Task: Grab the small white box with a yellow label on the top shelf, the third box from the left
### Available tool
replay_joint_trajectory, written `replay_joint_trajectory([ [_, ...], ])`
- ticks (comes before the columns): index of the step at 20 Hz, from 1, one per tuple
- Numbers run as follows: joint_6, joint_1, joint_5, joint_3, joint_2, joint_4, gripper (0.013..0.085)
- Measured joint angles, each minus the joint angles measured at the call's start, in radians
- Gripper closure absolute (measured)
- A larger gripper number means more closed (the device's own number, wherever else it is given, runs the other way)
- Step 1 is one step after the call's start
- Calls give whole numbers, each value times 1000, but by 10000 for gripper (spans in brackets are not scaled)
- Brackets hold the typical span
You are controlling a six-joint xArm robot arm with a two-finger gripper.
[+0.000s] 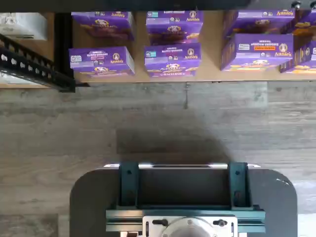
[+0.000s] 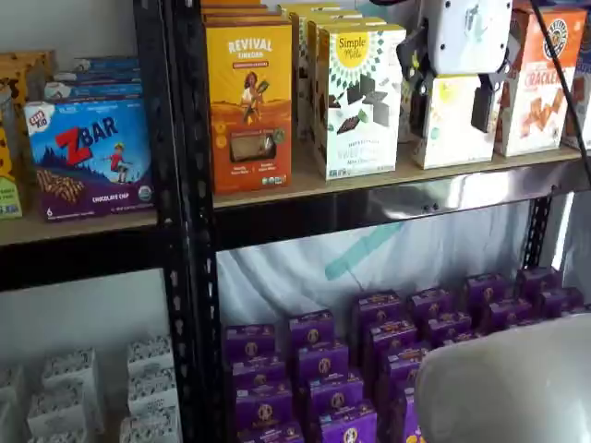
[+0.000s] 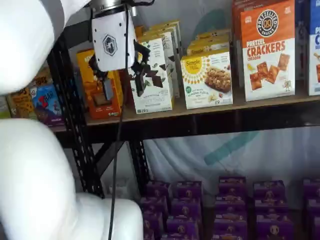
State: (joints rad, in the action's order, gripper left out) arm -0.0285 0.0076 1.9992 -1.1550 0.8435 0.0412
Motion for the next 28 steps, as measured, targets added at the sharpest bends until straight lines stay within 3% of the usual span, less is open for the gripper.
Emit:
replay_joint_trajectory([
  [8,5,-9,-28,14,12,13,130],
  [13,34,-31,-69,26,4,-8,130],
  [21,179,-173,-218,15,-94,-21,130],
  [28,271,-267,-318,-36,-205,-13,130],
])
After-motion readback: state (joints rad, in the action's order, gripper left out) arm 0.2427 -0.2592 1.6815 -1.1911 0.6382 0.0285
